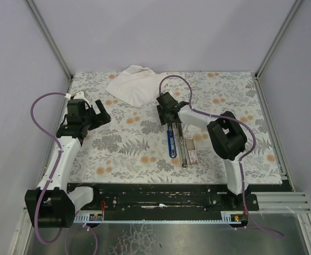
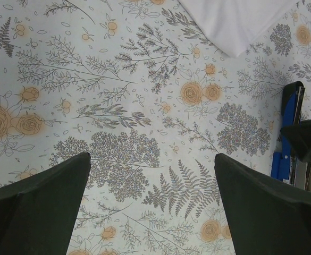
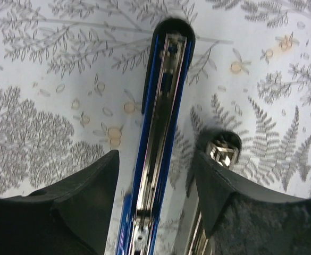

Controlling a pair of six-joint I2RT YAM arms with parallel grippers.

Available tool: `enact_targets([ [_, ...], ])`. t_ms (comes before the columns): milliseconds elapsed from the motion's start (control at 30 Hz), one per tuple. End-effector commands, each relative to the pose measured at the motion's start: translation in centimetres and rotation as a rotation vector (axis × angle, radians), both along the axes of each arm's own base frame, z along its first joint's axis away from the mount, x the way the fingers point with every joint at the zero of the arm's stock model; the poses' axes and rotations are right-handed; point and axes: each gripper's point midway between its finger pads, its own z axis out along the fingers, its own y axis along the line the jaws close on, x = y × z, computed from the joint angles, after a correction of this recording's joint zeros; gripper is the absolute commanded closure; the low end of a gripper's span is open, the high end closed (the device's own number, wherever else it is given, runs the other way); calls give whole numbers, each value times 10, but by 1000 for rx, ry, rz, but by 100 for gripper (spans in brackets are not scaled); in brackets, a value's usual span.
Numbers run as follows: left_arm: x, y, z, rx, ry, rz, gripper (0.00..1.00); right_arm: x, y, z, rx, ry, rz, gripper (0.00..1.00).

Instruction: Load the staples into the stapler

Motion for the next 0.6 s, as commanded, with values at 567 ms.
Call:
enact_targets([
  [567,-16,-67,-27,-421,0,-113,3,0,75,22,328,-32,369,74],
])
